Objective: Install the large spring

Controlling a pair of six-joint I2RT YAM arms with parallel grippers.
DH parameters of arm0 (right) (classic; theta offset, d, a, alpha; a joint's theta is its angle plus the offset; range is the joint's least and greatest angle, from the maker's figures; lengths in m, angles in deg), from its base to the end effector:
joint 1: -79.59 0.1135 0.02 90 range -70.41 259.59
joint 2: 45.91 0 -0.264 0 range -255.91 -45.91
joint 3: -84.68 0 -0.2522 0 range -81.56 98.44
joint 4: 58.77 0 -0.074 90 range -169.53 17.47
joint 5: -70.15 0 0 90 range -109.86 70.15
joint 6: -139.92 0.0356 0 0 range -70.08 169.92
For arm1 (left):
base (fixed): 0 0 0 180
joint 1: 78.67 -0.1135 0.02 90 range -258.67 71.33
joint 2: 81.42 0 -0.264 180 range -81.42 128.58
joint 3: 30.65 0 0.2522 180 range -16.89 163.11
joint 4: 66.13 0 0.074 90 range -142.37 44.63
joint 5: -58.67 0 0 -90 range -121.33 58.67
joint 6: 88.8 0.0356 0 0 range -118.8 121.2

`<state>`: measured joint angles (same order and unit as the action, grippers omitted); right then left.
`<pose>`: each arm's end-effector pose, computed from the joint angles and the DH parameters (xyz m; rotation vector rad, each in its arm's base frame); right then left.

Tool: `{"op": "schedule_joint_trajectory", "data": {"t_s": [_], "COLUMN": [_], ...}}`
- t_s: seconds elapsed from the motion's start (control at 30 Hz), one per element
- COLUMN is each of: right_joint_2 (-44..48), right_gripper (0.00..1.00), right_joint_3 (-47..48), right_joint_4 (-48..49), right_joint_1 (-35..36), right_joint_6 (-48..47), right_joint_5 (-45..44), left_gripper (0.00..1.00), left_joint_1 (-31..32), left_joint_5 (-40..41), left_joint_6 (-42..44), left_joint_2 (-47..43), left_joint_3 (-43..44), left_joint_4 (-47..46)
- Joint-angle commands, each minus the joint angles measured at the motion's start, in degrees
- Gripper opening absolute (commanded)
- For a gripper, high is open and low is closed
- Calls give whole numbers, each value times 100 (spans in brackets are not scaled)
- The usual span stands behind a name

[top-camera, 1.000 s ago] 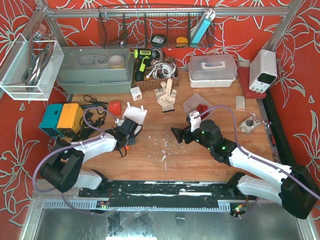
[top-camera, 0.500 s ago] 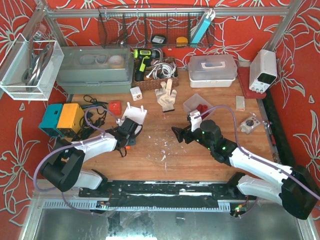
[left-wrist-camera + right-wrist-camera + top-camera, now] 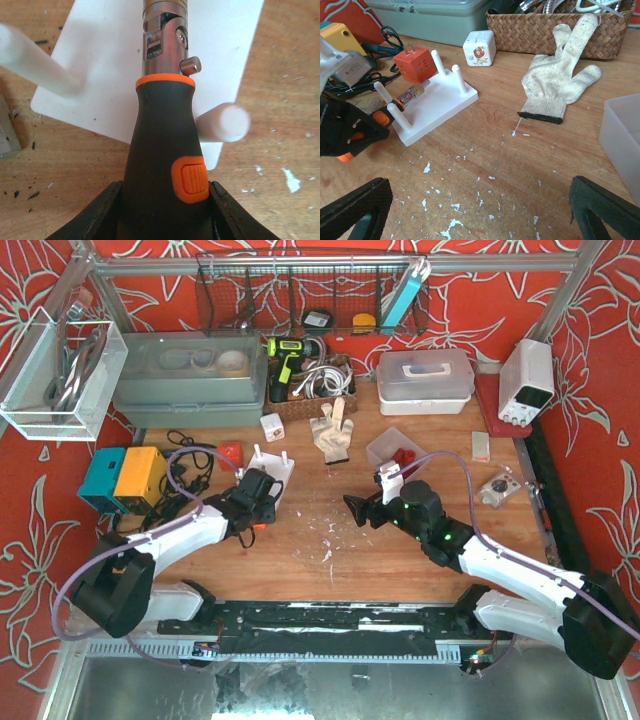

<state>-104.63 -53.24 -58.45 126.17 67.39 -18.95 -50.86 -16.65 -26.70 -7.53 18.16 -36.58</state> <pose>0.1575 0.1673 0.2361 -0.4963 1.8664 0.7801 0.2147 -0.1030 0.1718 -0.1038 2.4796 -0.0870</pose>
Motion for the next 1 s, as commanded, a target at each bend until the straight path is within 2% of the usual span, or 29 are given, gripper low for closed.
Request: {"op": "schedule_joint_trajectory", "data": {"t_s": [0.0,0.33,0.57,0.83,0.97], "right_joint_2": [66,36,54,110,107], "right_gripper": [97,97,97,97,97], "right_joint_3": [-81,-81,-72,-74,-59], "right_joint_4": [6,13,9,-44,-69], "right_joint_1": [51,56,65,65,67], "right_joint_6": [-42,-51,-43,-42,-34], "right_joint_5": [-130,-149,-156,-191,-187], "left_gripper": [17,10,3,0,0], "left_joint_1": [31,27,-33,-858,-1418], "left_joint_5": [-44,288,1245,1298,931], "left_joint_6": [83,-289,-646,-1281,-1517], "left_joint_2": [-467,-1519,-2014,-2133,-2276], "left_joint_3": [248,495,280,-368,-783], "left_joint_4": [-129,30,205,209,6]}}
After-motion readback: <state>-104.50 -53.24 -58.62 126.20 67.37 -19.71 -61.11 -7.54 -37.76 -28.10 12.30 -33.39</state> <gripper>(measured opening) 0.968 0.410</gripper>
